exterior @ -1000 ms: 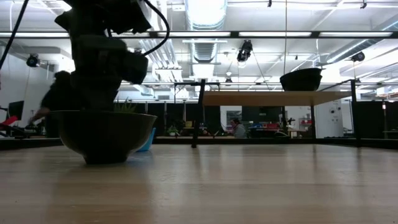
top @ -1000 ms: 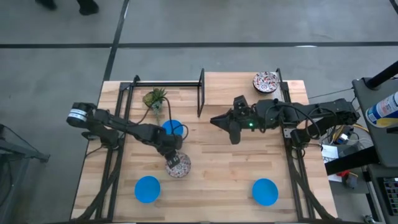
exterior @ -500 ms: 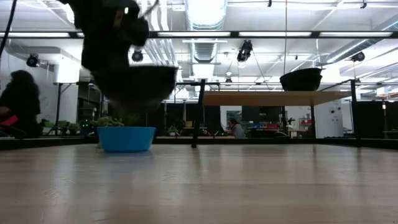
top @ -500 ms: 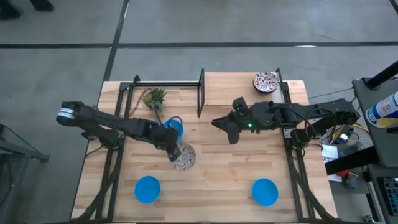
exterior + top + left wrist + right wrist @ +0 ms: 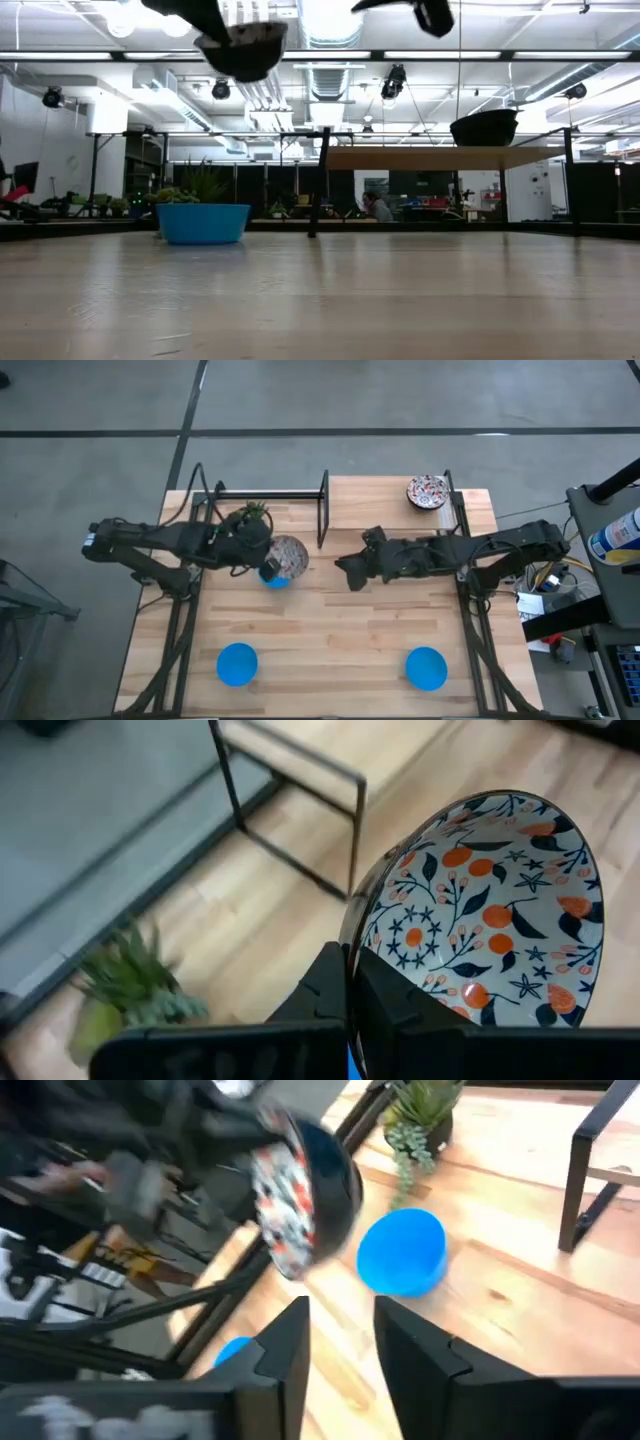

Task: Pick & Place Mini bowls
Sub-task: Stack the white patterned bowl on top of the other white patterned bowl on the shelf

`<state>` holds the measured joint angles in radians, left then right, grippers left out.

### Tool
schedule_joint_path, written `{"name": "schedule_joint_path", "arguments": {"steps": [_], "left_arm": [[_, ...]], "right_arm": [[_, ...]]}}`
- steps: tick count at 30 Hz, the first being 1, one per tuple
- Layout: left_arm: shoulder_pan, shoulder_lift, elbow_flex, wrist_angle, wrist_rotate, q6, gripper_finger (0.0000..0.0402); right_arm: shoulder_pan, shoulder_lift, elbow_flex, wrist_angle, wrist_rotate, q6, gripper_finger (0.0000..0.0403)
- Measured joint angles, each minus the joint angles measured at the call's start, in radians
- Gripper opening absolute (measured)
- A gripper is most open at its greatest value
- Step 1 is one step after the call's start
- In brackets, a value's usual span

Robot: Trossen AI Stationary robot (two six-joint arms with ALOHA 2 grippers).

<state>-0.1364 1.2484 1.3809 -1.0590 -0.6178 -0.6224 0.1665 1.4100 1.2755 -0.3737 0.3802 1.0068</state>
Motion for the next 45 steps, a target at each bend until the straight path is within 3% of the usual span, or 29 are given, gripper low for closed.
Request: {"name": "schedule_joint_path", "arguments": {"steps": [7, 15, 21, 27, 35, 45], "left_arm": [[0.001, 0.016, 0.069, -0.012, -0.132, 0.144, 0.0001], [0.003, 0.015, 0.070, -0.019, -0.234, 0.191, 0.0001], [0.003, 0.011, 0.070, -0.015, -0.240, 0.193, 0.0001], [0.003, 0.010, 0.070, -0.016, -0.240, 0.190, 0.0001], [0.003, 0.006, 0.070, -0.004, -0.237, 0.180, 0.0001], [0.001, 0.006, 0.070, 0.071, -0.209, 0.214, 0.0001]], "right_arm": [[-0.014, 0.103, 0.023, 0.118, 0.030, 0.013, 0.0159], [0.000, 0.226, 0.141, 0.232, 0.194, -0.176, 0.0147], [0.000, 0.301, 0.246, 0.223, 0.282, -0.297, 0.0132], [-0.022, 0.311, 0.270, 0.159, 0.321, -0.314, 0.0125], [-0.028, 0.308, 0.270, 0.132, 0.323, -0.422, 0.0120], [-0.059, 0.309, 0.270, 0.131, 0.317, -0.416, 0.0115]]}}
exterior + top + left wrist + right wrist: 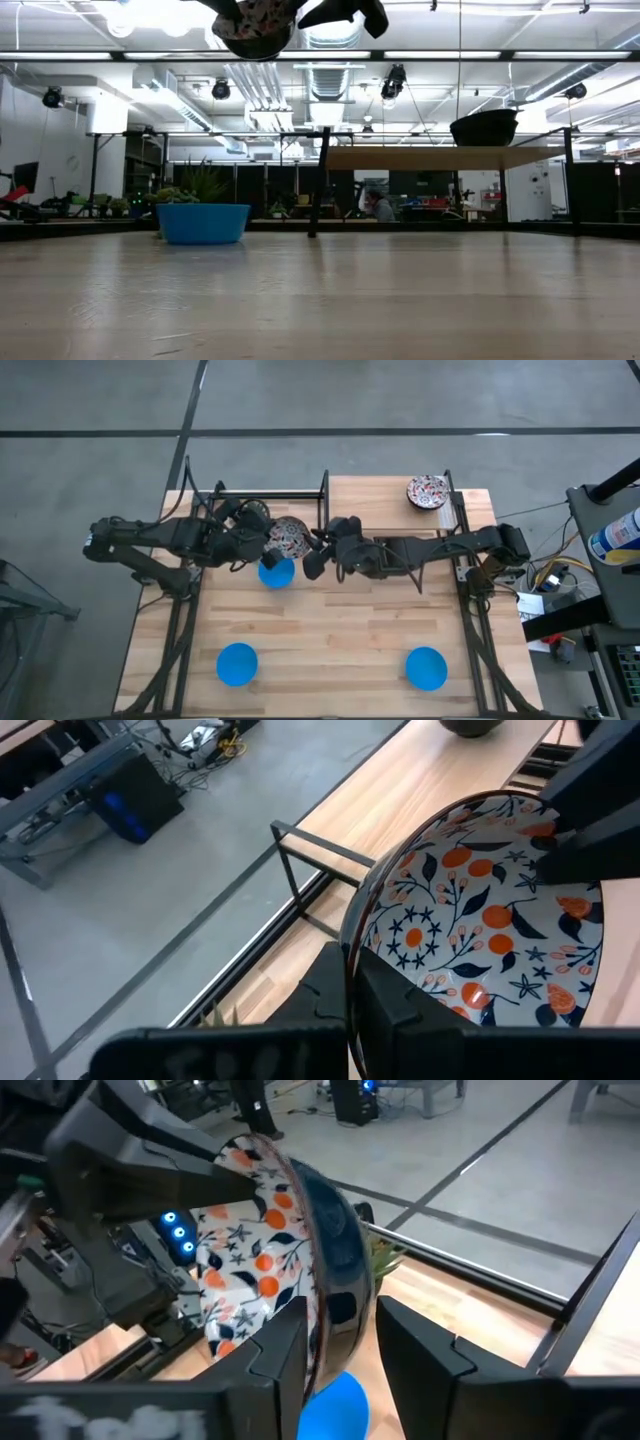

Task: Pick & Place Mini bowls
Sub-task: Stack the white patterned bowl on top of the other white patterned bowl on the shelf

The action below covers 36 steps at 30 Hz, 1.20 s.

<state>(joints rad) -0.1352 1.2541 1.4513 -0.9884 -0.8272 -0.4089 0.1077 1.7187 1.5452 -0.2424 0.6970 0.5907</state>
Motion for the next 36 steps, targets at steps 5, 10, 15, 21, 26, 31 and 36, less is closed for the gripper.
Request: {"name": "schedule_joint_path", "arguments": {"steps": [5, 10, 15, 21, 26, 31, 36], "left_arm": [[0.000, 0.000, 0.000, 0.002, -0.001, 0.008, 0.0001], [0.000, 0.000, 0.000, 0.003, 0.007, 0.005, 0.0005], [0.001, -0.001, 0.001, 0.042, 0.011, -0.019, 0.0011], [0.000, -0.004, 0.002, 0.088, 0.033, -0.021, 0.0042], [0.000, -0.006, 0.002, 0.118, 0.048, -0.002, 0.0079], [0.000, -0.016, 0.002, 0.126, 0.024, 0.032, 0.0095], [0.000, -0.032, 0.001, 0.157, 0.005, 0.059, 0.0096]], "right_arm": [[-0.009, 0.000, -0.001, 0.001, -0.017, 0.005, 0.0102], [-0.022, 0.000, -0.001, -0.012, -0.075, 0.044, 0.0059], [-0.032, 0.000, -0.001, -0.025, -0.092, 0.059, 0.0018], [-0.043, 0.000, -0.003, -0.031, -0.116, 0.074, 0.0010], [-0.052, 0.000, -0.003, -0.008, -0.177, 0.068, 0.0008], [-0.067, -0.006, -0.002, -0.006, -0.201, 0.068, 0.0008], [-0.090, -0.007, 0.000, -0.030, -0.244, 0.112, 0.0008]]}}
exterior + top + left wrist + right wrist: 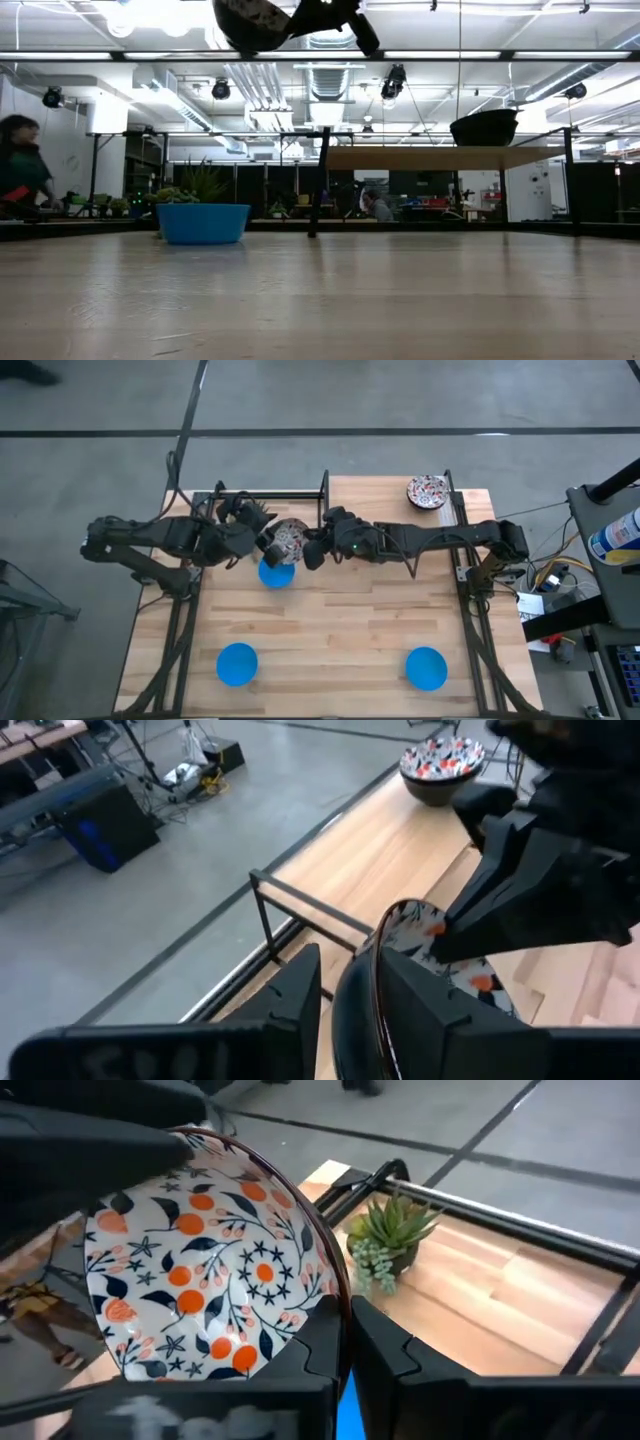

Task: Pick & Place Mini bowls
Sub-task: Stack the white patterned bowl on top of the other white patterned bowl on the shelf

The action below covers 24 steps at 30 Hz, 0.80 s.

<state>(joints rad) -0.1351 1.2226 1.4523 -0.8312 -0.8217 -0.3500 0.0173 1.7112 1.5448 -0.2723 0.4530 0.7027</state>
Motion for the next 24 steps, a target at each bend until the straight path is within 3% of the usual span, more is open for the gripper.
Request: {"name": "schedule_joint_path", "arguments": {"steps": [10, 17, 24], "left_arm": [[0.001, -0.061, 0.000, 0.064, -0.017, 0.036, 0.0096], [0.001, -0.081, 0.000, 0.062, -0.016, 0.035, 0.0096], [0.000, -0.074, -0.001, 0.061, -0.003, 0.030, 0.0096]], "right_arm": [[-0.057, -0.011, 0.051, -0.222, -0.070, 0.061, 0.0008], [-0.142, -0.015, 0.176, -0.558, -0.168, 0.076, 0.0008], [-0.264, -0.030, 0.296, -0.811, -0.286, -0.015, 0.0008]]}}
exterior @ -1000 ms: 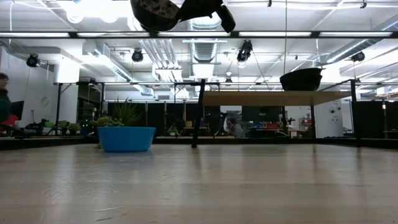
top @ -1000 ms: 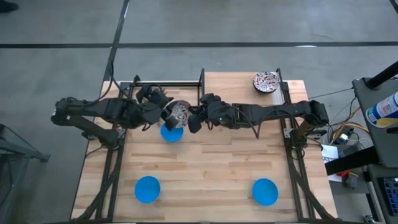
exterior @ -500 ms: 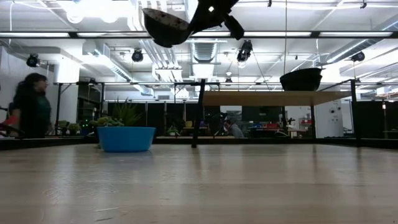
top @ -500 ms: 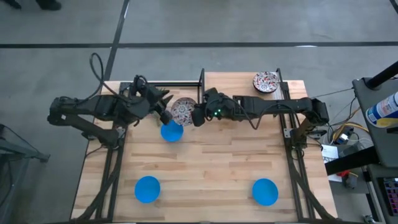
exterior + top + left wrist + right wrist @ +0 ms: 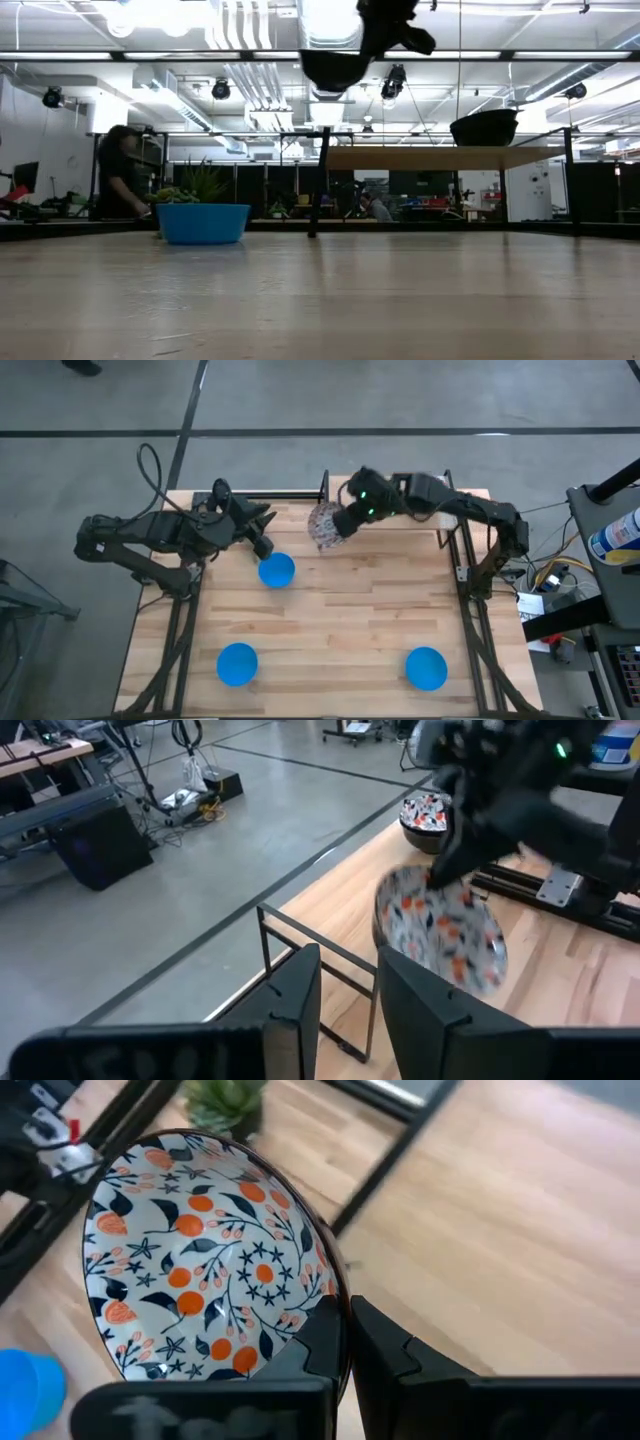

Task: Pick & Place Mini bowls
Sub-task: Stack the white patterned bowl on top of the other white patterned bowl on the shelf

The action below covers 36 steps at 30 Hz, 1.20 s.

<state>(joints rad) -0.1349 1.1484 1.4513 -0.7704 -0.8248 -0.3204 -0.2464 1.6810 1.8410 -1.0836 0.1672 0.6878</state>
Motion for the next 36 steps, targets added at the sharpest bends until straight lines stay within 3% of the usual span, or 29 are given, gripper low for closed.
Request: {"name": "schedule_joint_path", "arguments": {"steps": [8, 15, 25, 36], "left_arm": [[0.000, -0.001, 0.000, -0.004, 0.030, -0.022, 0.0096], [-0.001, -0.001, 0.000, -0.012, 0.045, -0.041, 0.0096], [-0.001, -0.001, 0.000, -0.012, 0.047, -0.043, 0.0096], [0.000, -0.001, -0.001, -0.016, 0.050, -0.055, 0.0097]], "right_arm": [[-0.177, -0.050, 0.142, -0.245, -0.035, -0.066, 0.0008], [-0.349, -0.128, 0.189, -0.357, -0.110, -0.062, 0.0008], [-0.562, -0.213, 0.153, -0.489, -0.150, -0.073, 0.0008], [-0.752, -0.266, 0.008, -0.486, -0.248, -0.104, 0.0008]]}}
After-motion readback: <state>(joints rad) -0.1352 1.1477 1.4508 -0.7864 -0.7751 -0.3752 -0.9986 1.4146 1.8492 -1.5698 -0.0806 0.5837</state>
